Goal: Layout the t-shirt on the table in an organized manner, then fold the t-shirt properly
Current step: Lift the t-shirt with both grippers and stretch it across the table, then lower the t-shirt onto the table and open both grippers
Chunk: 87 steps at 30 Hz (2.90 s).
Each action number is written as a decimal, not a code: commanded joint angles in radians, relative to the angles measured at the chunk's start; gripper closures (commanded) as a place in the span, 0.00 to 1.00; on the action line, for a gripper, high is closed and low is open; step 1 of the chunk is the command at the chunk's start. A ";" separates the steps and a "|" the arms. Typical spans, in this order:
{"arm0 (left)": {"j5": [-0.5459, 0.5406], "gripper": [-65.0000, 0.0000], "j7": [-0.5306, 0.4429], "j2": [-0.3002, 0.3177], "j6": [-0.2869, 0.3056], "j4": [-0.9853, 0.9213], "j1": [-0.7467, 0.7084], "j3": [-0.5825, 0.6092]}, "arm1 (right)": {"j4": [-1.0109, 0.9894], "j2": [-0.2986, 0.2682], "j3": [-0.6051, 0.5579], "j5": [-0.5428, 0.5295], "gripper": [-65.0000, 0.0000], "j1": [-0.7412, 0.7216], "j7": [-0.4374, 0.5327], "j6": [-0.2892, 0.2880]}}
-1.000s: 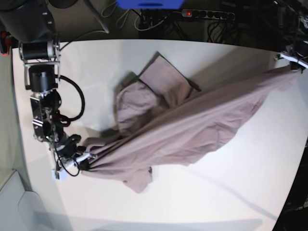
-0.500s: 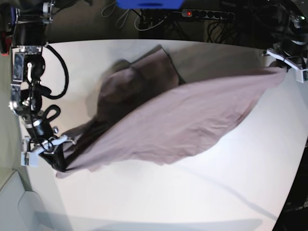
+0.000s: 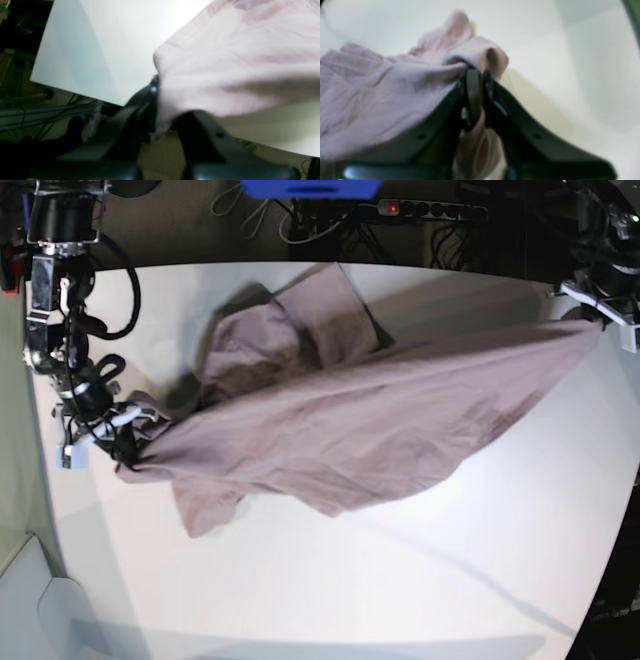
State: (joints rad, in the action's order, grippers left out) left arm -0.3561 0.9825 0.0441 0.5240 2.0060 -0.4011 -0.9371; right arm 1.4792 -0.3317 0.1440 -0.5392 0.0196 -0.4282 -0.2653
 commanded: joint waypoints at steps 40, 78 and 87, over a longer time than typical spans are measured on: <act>-0.119 0.23 0.207 0.196 0.174 0.011 0.141 -0.176 | 0.306 0.118 0.102 -0.015 0.56 0.105 -0.166 -0.010; -0.119 0.23 0.264 0.276 0.174 -0.212 0.331 0.284 | 0.417 0.170 -0.083 -0.015 0.55 0.365 -0.165 -0.007; -0.007 0.23 0.141 0.273 0.174 -0.388 0.370 0.393 | 0.286 0.170 -0.103 -0.015 0.55 0.363 -0.157 -0.005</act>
State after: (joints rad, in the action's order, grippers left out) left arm -0.3481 1.1431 0.3027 0.7002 1.6047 -0.0437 -0.5400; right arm 1.7489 -0.1570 0.0387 -0.5385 0.3889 -0.6090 -0.2653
